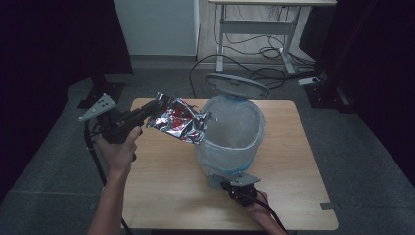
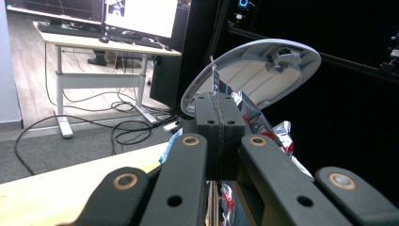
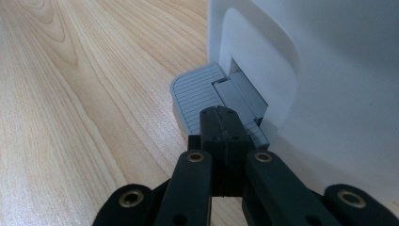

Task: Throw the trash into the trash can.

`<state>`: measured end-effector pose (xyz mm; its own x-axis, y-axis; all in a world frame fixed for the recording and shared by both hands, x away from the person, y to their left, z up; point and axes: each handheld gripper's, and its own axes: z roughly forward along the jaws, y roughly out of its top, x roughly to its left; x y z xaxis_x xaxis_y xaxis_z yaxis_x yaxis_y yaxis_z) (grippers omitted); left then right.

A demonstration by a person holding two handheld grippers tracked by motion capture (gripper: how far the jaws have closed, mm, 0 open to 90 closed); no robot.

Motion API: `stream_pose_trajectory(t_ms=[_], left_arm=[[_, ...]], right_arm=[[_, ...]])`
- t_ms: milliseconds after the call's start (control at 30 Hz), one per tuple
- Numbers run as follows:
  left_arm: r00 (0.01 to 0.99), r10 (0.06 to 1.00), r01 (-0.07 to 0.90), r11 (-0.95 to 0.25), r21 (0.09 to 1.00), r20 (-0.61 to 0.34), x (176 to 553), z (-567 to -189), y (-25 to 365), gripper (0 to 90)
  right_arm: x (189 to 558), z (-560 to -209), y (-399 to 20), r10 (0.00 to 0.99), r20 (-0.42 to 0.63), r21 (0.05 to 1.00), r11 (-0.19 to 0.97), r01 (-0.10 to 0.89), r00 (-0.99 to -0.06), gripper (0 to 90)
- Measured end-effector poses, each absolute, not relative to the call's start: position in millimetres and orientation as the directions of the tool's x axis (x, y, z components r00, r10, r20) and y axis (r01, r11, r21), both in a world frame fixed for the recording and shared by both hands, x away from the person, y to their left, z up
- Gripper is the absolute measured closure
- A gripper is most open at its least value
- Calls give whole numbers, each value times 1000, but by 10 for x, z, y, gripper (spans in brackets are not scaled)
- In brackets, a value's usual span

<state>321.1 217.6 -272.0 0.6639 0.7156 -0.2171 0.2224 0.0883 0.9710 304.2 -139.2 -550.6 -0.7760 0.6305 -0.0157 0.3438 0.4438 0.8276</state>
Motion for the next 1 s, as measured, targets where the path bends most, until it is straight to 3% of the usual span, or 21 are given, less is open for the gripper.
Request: stream_pose_trajectory(t_ms=[1000], left_arm=[[684,695,247,68,967,-223,3490,-2721,1823,900]], right_arm=[[3037,-5504,-1390,630,-23,826,449,340,-776,900]])
